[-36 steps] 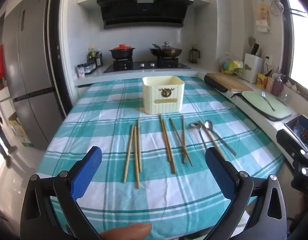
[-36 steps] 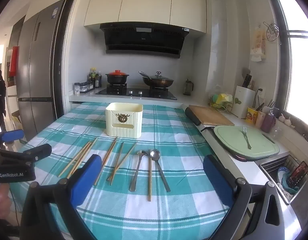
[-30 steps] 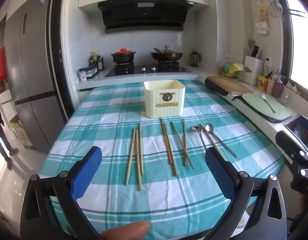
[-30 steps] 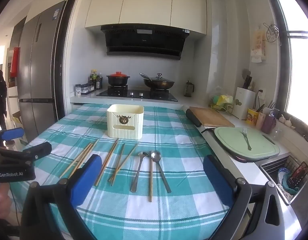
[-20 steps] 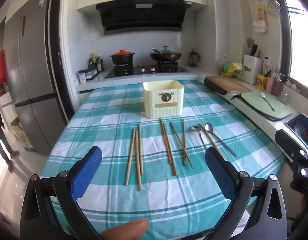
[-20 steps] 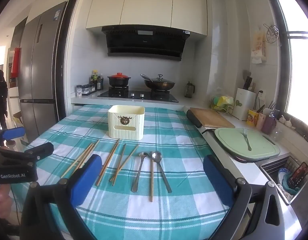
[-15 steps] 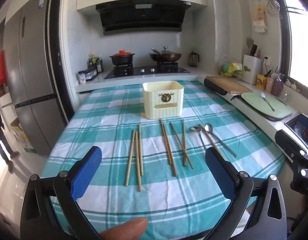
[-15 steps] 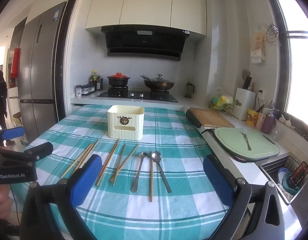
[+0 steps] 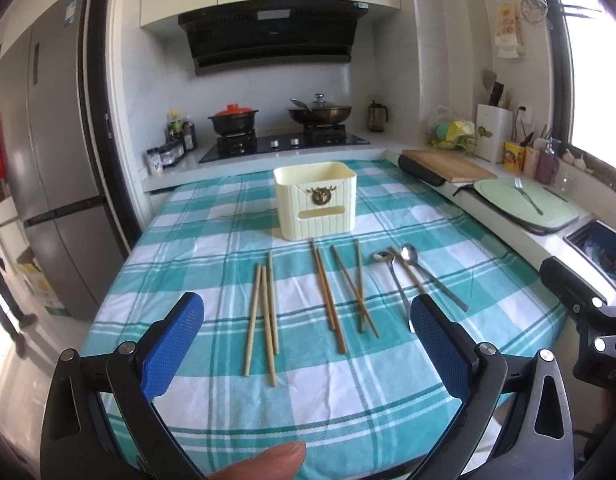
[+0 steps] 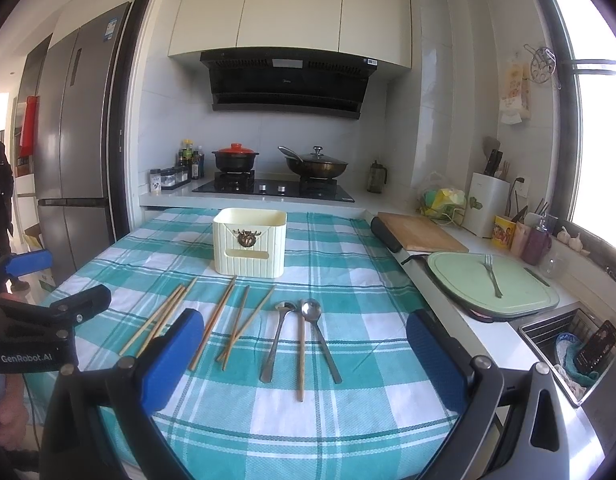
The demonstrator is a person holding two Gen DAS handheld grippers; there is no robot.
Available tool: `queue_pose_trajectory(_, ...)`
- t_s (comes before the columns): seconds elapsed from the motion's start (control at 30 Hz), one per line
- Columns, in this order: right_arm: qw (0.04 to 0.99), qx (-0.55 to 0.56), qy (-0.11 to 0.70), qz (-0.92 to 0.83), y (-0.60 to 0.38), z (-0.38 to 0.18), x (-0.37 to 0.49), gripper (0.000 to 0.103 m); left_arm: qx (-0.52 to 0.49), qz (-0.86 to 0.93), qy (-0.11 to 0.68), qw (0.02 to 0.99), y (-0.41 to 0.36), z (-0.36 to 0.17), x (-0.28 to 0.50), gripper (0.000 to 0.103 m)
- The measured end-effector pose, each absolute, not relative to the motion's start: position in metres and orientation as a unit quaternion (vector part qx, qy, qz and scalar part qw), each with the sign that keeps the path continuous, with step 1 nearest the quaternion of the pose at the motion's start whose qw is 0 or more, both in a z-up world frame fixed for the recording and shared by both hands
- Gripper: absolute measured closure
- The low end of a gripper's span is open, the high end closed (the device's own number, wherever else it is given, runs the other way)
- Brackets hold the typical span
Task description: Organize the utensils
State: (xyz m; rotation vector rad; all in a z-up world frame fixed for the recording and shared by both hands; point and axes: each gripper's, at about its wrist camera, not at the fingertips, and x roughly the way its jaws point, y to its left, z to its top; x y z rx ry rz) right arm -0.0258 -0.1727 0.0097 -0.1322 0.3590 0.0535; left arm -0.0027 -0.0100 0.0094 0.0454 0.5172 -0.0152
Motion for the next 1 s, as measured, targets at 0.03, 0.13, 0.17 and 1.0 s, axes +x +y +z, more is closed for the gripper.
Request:
queue_pose_trajectory(0.03, 0.981, -0.066, 0.179, 0.027, -0.1725, 0.0094, -0.0257, 0.0, 0.022, -0.008, 0.255, 0.967, -0.0101, 0.0095, -0.003, 0.0)
queue_pose_trajectory(0.13, 0.981, -0.066, 0.178, 0.027, -0.1724, 0.0086, -0.0258, 0.0, 0.024, -0.006, 0.249, 0.968, -0.0116, 0.0108, -0.005, 0.0)
queue_pose_trajectory(0.17, 0.981, -0.066, 0.178, 0.027, -0.1722, 0.0083, -0.0256, 0.0, 0.024, -0.006, 0.247, 0.969, -0.0124, 0.0103, -0.0065, 0.0)
queue_pose_trajectory(1.0, 0.981, -0.069, 0.181, 0.031, -0.1701, 0.0039, -0.0224, 0.0, 0.012, -0.018, 0.26, 0.965, -0.0129, 0.0061, -0.0036, 0.0)
